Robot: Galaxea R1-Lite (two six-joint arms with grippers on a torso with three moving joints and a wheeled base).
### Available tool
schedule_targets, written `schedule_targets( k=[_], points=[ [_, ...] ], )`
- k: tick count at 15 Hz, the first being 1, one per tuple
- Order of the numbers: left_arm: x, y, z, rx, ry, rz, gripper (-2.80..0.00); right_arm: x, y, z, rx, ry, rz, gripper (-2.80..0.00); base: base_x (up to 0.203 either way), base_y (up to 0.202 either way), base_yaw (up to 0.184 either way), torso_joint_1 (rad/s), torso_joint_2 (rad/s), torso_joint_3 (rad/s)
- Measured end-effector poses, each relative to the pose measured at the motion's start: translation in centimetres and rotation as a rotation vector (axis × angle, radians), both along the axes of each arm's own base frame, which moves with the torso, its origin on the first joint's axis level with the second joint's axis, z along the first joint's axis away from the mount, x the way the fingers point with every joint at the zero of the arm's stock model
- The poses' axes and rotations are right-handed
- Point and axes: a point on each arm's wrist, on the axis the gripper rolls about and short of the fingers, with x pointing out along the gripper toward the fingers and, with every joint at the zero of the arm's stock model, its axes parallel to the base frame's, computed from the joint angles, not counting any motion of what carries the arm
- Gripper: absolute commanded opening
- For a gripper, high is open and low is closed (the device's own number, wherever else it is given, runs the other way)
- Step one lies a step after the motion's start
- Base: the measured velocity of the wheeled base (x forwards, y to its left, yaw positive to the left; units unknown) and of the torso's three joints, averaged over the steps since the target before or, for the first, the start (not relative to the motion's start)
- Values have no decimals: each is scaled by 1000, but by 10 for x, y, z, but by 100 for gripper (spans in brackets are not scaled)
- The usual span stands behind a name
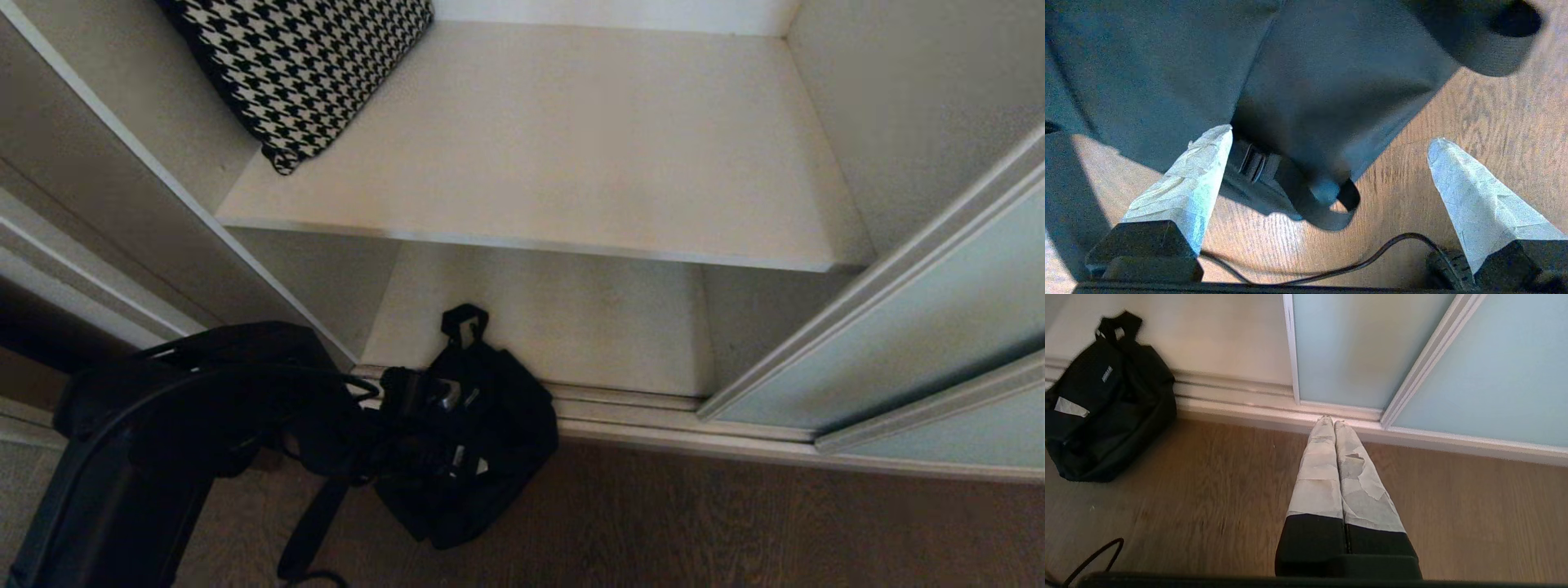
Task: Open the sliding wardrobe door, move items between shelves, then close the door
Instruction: Place the basket on the higher shelf
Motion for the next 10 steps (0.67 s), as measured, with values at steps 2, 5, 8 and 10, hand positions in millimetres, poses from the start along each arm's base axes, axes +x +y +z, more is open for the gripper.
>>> schedule_targets(
  k=[2, 5, 8, 10],
  points=[
    [1, 0, -3, 3, 6, 1, 0, 0, 0, 0, 0, 0, 0, -280, 0, 0, 0, 0, 5, -200],
    [4, 1, -6, 17, -8, -8, 0, 0, 0, 0, 0, 0, 0, -280, 0, 0, 0, 2, 2, -197],
    [12, 3, -5, 32, -48, -22, 0, 0, 0, 0, 0, 0, 0, -280, 0, 0, 0, 2, 3, -171],
    [23, 6, 2, 15, -118, -10, 0, 0, 0, 0, 0, 1, 0, -280, 0, 0, 0, 1, 5, -51]
  ],
)
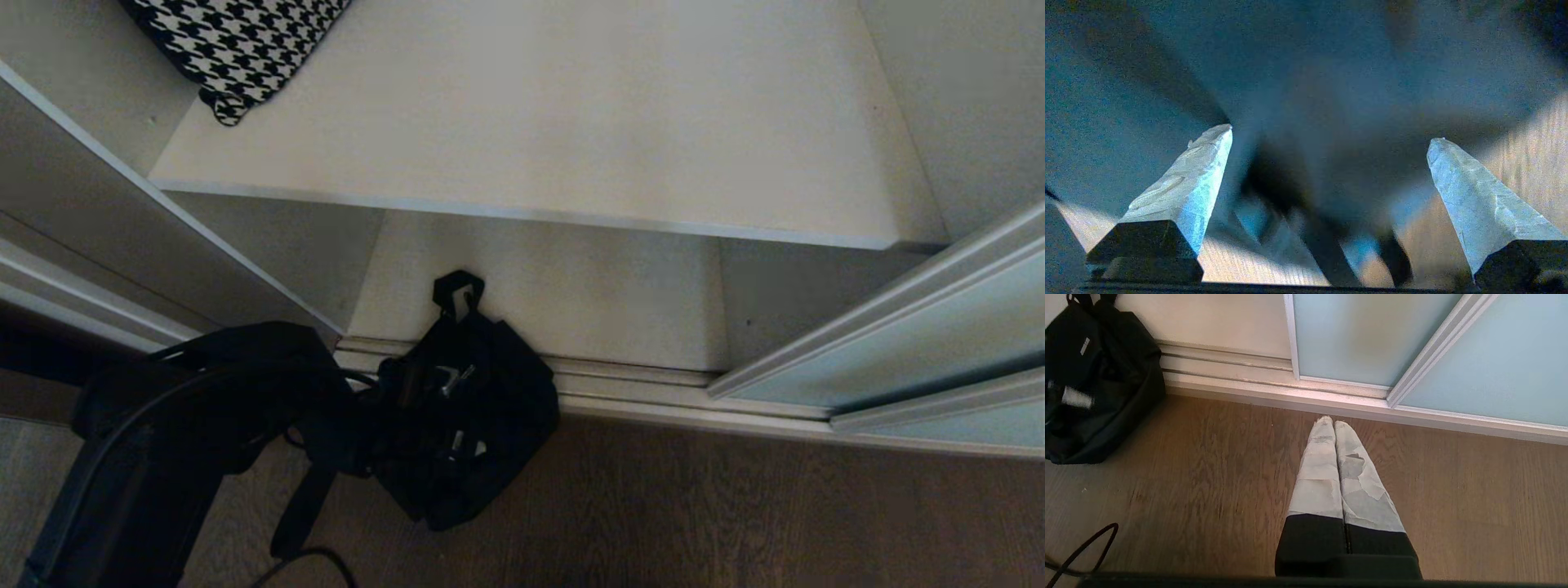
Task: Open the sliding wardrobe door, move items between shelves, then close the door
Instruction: Place the basket on the higher shelf
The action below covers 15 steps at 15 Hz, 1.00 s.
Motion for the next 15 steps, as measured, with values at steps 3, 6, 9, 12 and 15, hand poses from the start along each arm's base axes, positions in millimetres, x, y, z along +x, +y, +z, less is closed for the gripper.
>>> schedule_targets(
  k=[3, 6, 9, 12, 15],
  points=[
    [17, 6, 18, -50, -176, 18, 0, 0, 0, 0, 0, 0, 1, -280, 0, 0, 0, 0, 0, 0],
    [29, 13, 26, -7, -299, -5, 0, 0, 0, 0, 0, 0, 0, -280, 0, 0, 0, 0, 0, 0],
    [36, 18, 8, 57, -304, -37, 0, 0, 0, 0, 0, 0, 1, -280, 0, 0, 0, 0, 0, 0],
    [37, 19, -3, 30, -264, -94, 0, 0, 0, 0, 0, 0, 0, -280, 0, 0, 0, 0, 0, 0],
    [37, 18, -3, 13, -266, -121, 0, 0, 0, 0, 0, 0, 1, -280, 0, 0, 0, 0, 0, 0]
  ],
)
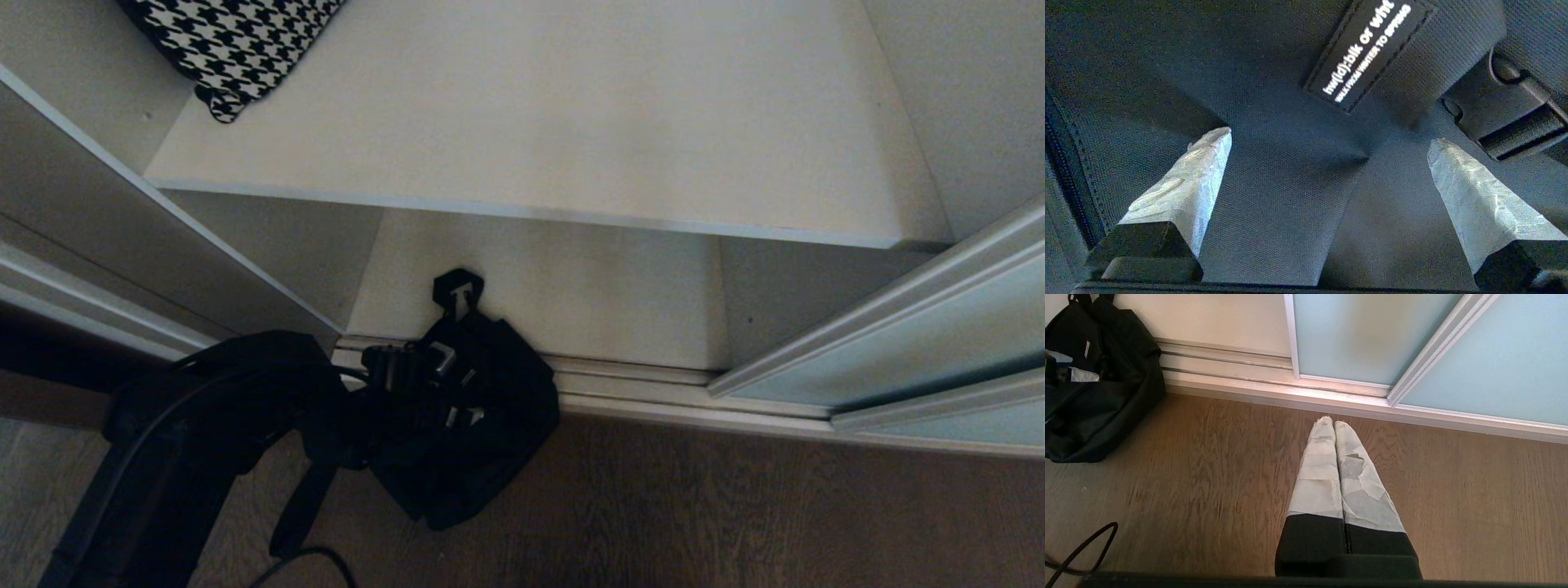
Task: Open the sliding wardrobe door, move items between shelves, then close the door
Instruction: Place the basket on the higher shelf
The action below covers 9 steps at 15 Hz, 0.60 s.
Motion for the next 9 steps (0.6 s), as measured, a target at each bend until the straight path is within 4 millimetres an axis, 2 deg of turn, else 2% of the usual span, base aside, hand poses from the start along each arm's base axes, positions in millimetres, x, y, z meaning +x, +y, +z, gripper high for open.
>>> schedule_targets(
  k=[5, 9],
  points=[
    [8, 1, -1, 33, -50, -2, 0, 0, 0, 0, 0, 0, 0, -280, 0, 0, 0, 0, 0, 0],
    [24, 15, -3, 70, -138, 41, 0, 0, 0, 0, 0, 0, 0, -280, 0, 0, 0, 0, 0, 0]
  ],
)
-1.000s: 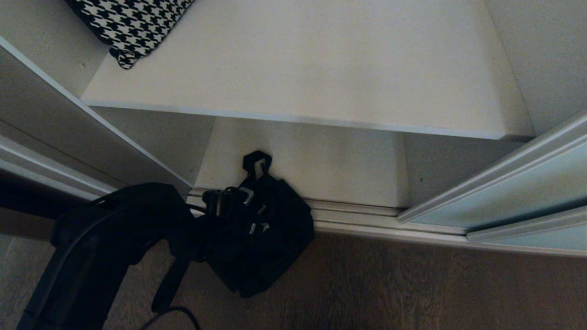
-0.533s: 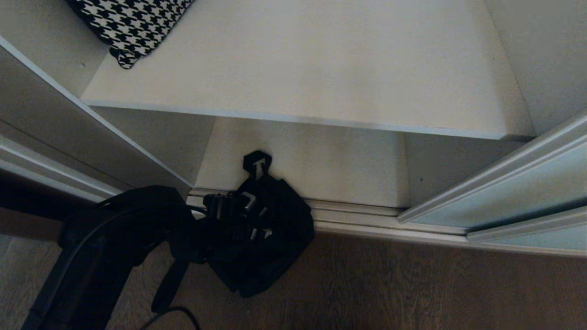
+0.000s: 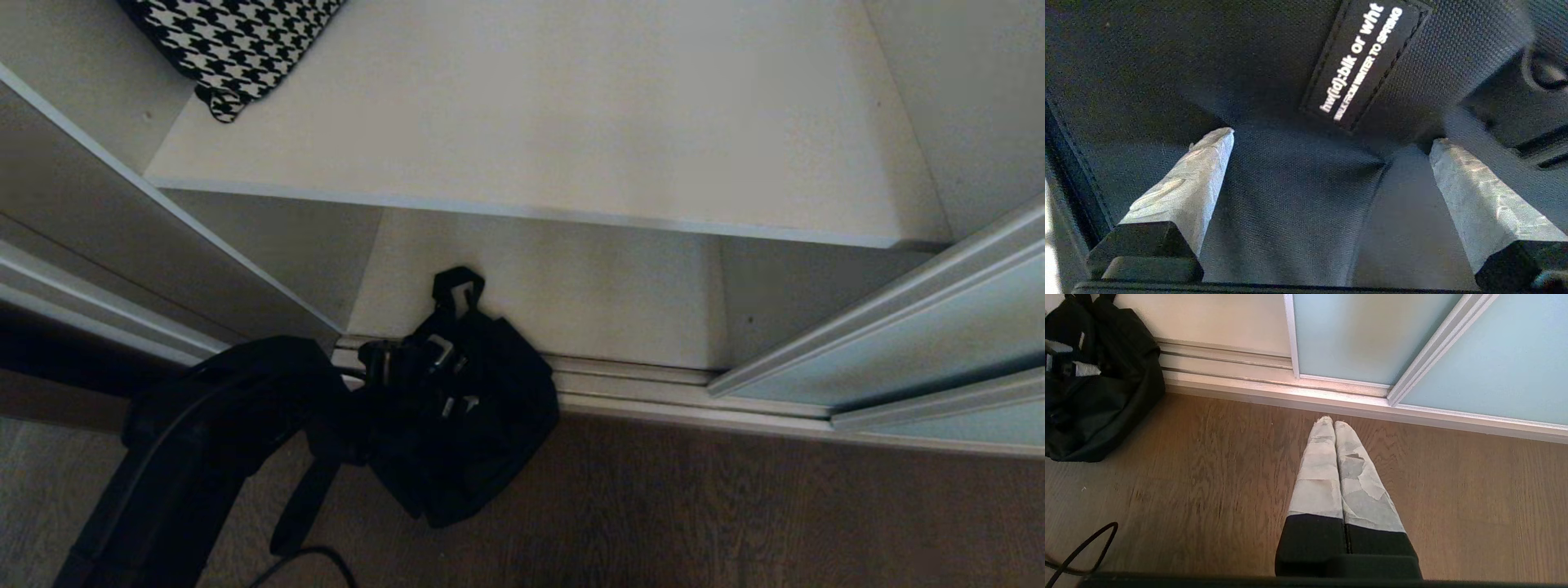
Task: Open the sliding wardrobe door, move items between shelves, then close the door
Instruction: Place the basket on the higher shelf
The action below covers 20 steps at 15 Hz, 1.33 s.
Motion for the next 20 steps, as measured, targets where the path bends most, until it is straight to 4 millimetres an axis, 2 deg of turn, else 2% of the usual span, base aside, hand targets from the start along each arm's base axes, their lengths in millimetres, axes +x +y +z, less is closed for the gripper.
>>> schedule_targets(
  k=[3, 7, 12, 13, 20],
  points=[
    [11, 11, 4, 6, -91, 40, 0, 0, 0, 0, 0, 0, 0, -280, 0, 0, 0, 0, 0, 0],
    [16, 14, 12, 20, -216, 90, 0, 0, 0, 0, 0, 0, 0, -280, 0, 0, 0, 0, 0, 0],
    [15, 13, 1, 26, -202, 87, 0, 0, 0, 0, -1, 0, 0, -280, 0, 0, 0, 0, 0, 0],
    [16, 13, -2, 27, -199, 87, -280, 0, 0, 0, -1, 0, 0, -280, 0, 0, 0, 0, 0, 0],
    [18, 11, -10, 30, -178, 84, -280, 0, 0, 0, 0, 0, 0, -280, 0, 0, 0, 0, 0, 0]
  ],
)
